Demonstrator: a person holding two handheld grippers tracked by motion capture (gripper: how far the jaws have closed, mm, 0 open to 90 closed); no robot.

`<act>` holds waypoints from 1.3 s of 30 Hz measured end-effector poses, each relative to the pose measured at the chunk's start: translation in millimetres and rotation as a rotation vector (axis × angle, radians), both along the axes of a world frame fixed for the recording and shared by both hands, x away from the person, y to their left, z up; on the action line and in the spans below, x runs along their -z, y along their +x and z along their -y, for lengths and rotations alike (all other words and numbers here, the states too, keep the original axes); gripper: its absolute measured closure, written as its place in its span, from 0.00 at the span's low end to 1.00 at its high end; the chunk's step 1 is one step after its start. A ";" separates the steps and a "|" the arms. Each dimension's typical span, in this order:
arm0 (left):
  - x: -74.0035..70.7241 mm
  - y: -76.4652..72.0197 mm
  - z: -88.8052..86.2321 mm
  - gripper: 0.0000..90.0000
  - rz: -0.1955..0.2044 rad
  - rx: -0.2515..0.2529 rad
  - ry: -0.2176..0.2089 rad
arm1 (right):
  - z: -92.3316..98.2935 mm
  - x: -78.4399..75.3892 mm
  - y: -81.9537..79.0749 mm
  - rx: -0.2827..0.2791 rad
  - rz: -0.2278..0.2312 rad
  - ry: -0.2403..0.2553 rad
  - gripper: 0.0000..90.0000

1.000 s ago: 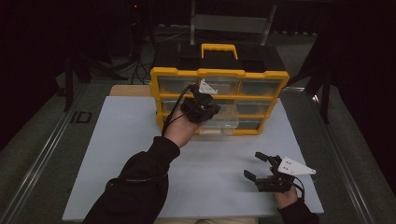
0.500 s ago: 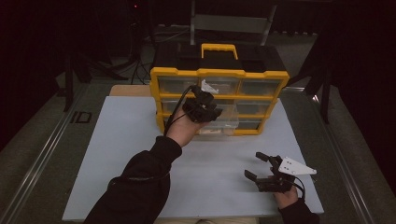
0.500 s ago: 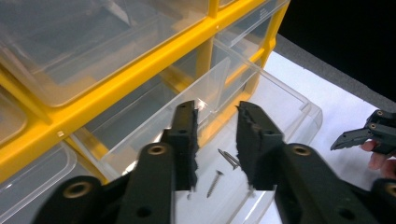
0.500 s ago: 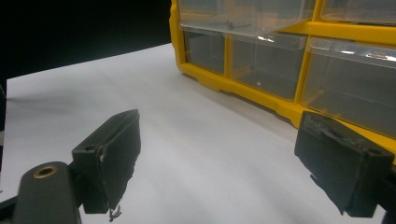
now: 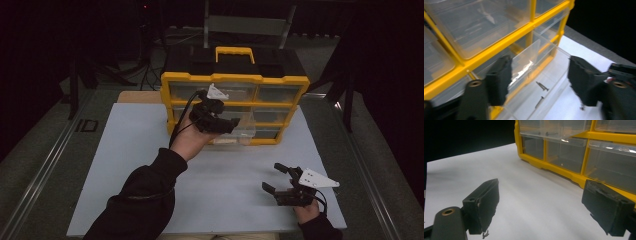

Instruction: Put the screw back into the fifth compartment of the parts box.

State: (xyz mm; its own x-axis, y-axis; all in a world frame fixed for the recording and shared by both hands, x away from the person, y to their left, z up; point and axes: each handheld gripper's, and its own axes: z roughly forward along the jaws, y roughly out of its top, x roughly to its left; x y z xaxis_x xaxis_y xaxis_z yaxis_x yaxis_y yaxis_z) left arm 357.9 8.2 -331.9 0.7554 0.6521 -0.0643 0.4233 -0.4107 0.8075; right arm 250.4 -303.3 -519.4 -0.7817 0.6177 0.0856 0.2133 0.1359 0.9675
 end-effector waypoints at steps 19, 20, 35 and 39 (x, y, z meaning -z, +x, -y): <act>2.0 -27.8 -28.3 0.01 0.049 0.057 -0.103 | -1.0 -0.7 0.0 0.003 0.007 -0.011 0.16; 3.1 -29.7 -31.4 0.01 0.055 0.063 -0.115 | -0.9 -0.7 0.0 0.004 0.007 -0.011 0.16; 30.4 -58.8 -72.9 0.01 0.102 0.065 -0.077 | -1.8 -1.0 -0.5 0.005 0.012 -0.018 0.16; 43.3 -66.7 -83.2 0.01 0.108 0.061 -0.070 | -2.0 -0.9 -0.6 0.004 0.012 -0.020 0.16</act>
